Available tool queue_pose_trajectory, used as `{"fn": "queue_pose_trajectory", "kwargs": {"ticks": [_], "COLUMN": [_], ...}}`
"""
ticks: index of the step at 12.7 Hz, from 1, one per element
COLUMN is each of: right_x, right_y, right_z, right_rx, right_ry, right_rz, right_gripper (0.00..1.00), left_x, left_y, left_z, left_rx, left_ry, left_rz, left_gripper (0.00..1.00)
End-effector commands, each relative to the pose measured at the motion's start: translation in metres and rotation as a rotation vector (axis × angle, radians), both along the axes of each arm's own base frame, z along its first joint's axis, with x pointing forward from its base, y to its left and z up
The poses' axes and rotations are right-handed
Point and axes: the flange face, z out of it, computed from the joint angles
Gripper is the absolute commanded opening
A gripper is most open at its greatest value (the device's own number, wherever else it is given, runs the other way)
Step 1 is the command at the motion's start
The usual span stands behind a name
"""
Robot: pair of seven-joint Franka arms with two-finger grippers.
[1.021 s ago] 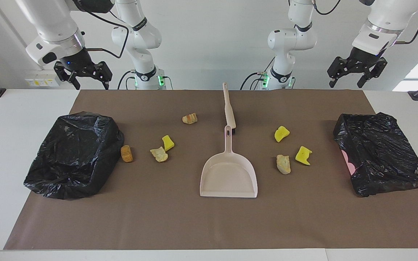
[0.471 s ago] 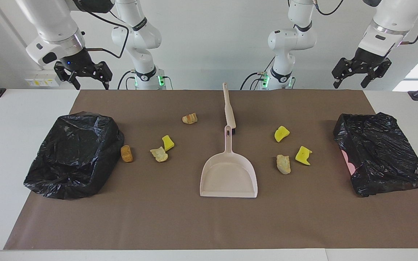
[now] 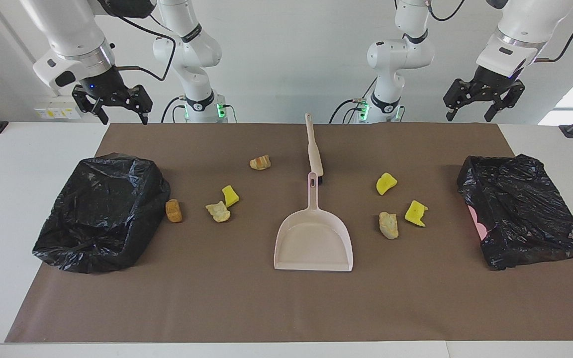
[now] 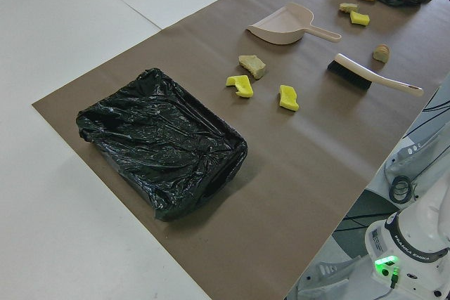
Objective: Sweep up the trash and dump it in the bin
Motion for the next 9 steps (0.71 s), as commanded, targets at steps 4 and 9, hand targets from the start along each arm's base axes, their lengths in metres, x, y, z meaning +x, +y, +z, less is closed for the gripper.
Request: {"fn": "queue_pose_trajectory", "kwargs": {"ticks": [4, 9], "right_x": [0.033, 0.065], "right_y": [0.055, 0.155], "right_z": [-0.04, -0.097], "right_rx": [0.072, 0.092], "right_ry": [-0.002, -0.046], "right_rz": [0.076, 0.106], "right_gripper": [1.0, 1.0], "left_x": [-0.005, -0.044], "left_y": [0.001, -0.073], "left_z": [-0.002, -0.008], "left_rx": [-0.011, 0.007], "left_ry": [0.0, 0.063], "left_rz": [0.014, -0.101], "left_gripper": [1.0, 1.0]}}
